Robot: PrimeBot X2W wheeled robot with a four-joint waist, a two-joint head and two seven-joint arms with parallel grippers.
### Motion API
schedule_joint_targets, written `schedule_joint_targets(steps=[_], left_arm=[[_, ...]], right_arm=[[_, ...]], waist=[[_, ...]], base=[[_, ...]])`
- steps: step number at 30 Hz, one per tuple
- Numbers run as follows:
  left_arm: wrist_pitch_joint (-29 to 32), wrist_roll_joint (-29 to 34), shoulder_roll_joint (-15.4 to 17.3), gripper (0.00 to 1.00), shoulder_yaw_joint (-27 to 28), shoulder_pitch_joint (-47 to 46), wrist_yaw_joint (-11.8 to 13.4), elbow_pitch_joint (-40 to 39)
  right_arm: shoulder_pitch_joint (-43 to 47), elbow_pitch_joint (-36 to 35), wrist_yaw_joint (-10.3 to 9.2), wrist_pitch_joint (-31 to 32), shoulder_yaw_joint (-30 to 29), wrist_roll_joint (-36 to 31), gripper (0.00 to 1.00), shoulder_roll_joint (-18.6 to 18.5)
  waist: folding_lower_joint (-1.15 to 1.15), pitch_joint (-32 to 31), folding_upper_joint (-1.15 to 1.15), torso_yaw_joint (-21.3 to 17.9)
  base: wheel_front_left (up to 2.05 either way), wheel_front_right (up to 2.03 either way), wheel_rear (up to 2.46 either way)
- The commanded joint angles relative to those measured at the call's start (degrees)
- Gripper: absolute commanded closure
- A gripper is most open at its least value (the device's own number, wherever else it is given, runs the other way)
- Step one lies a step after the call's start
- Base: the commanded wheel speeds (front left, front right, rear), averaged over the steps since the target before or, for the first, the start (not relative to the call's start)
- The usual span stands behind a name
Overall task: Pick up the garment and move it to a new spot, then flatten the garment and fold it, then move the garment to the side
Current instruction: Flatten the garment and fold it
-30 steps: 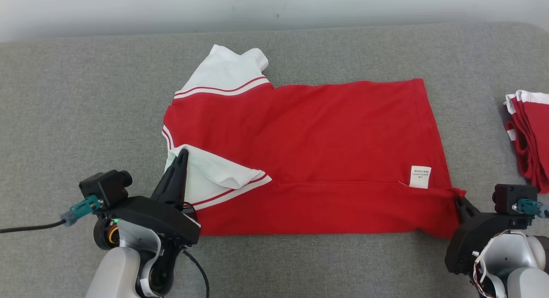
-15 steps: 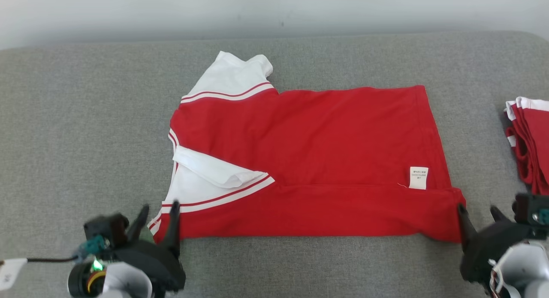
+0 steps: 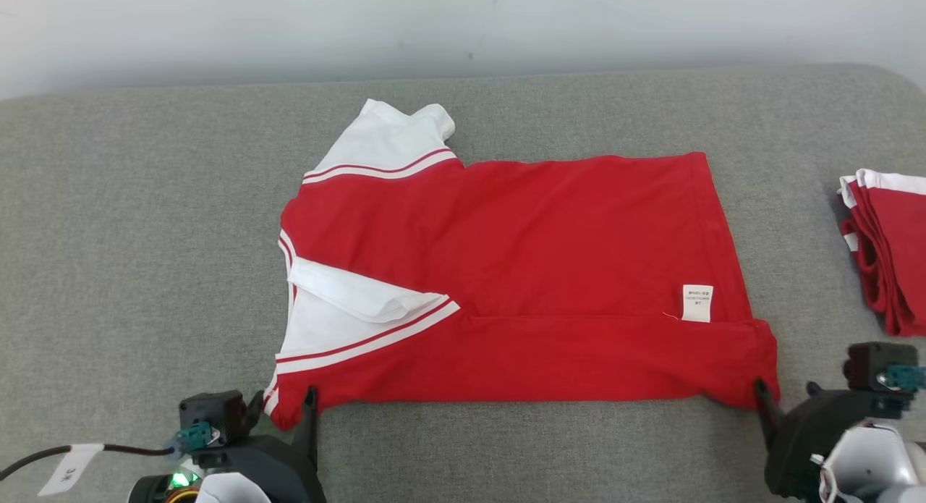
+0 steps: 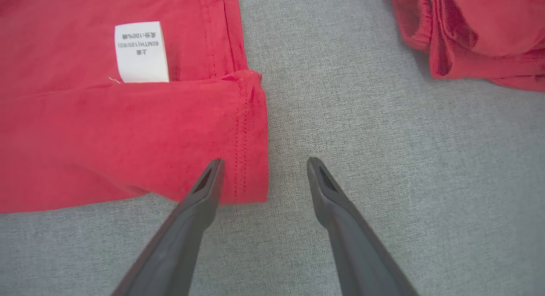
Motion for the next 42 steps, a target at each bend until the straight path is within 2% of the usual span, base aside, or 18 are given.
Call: schedule_joint_targets(steps=[1,8,15,18,19,20,21,22,23,24,26,35,42], left_arm=[[-0.18,0.15,-0.05,0.0,-0.01,0.04,0.02,0.54],[-0.7,0.15,-0.96,0.0,-0.72,-2.58,-0.11,3.87],[1.23,0.32,-1.29,0.0,-1.24,-4.57,1.16,7.7],[3.12,-0.81,-1.88,0.0,-2.03,-4.67,0.05,8.81],[3.95,-1.1,-2.07,0.17,-2.45,-4.4,-0.44,9.12],[5.41,-1.75,-2.38,0.77,-3.22,-3.75,-1.09,9.35],[5.85,-2.04,-2.44,1.0,-3.51,-3.43,-1.41,9.31],[6.29,-2.47,-2.56,1.0,-3.68,-3.06,-1.67,9.28],[6.54,-2.65,-2.5,1.0,-3.78,-2.7,-1.94,9.16],[6.7,-2.89,-2.44,1.0,-3.65,-2.45,-1.77,9.0],[6.75,-3.02,-2.16,1.0,-3.36,-2.1,-1.94,8.71],[5.81,-4.53,-1.27,1.0,-2.36,-0.35,-2.17,7.42],[7.13,-5.82,0.74,1.0,-2.44,2.81,-3.1,2.89]], right_arm=[[-0.83,0.63,-0.14,0.0,0.37,0.3,0.0,0.1],[-4.05,6.33,-0.14,0.31,0.68,0.65,0.0,0.08],[-6.28,11.66,-0.13,1.16,1.95,2.79,0.0,0.21],[-6.49,13.04,-0.11,2.13,2.58,3.08,0.0,0.31],[-6.58,13.41,-0.04,2.45,2.72,3.17,0.0,0.33],[-6.65,13.93,0.0,3.05,3.12,3.08,0.0,0.4],[-6.59,14.15,0.01,3.31,3.32,3.21,0.0,0.45],[-6.55,14.33,0.01,3.61,3.52,3.37,0.0,0.51],[-6.5,14.37,0.01,3.74,3.69,3.41,0.22,0.56],[-6.47,14.35,0.01,3.79,3.75,3.53,0.55,0.57],[-6.38,14.42,0.01,3.89,3.76,3.41,1.0,0.53],[-5.91,13.64,0.0,4.26,3.29,3.53,1.0,0.27],[-1.73,5.79,-0.06,7.05,0.05,4.85,1.0,0.02]], waist=[[0.0,0.15,0.0,-0.06],[0.0,0.91,0.0,0.71],[0.0,1.54,0.0,1.22],[0.0,1.69,0.0,1.18],[0.0,1.7,0.0,1.15],[0.0,1.73,0.0,1.07],[0.0,1.73,0.0,1.02],[0.0,1.72,0.0,0.99],[0.0,1.73,0.0,0.97],[0.0,1.75,0.0,0.97],[0.0,1.72,0.0,1.04],[0.0,0.33,0.0,1.72],[0.0,-2.11,0.0,2.21]], base=[[0.0,0.0,0.0],[0.0,0.0,0.0],[0.0,0.0,0.0],[0.0,0.0,0.0],[0.0,0.0,0.0],[0.0,0.0,0.0],[0.0,0.0,0.0],[0.0,0.0,0.0],[0.0,0.0,0.0],[0.0,0.0,0.0],[0.0,0.0,0.0],[0.0,0.0,0.0],[0.0,0.0,0.0]])
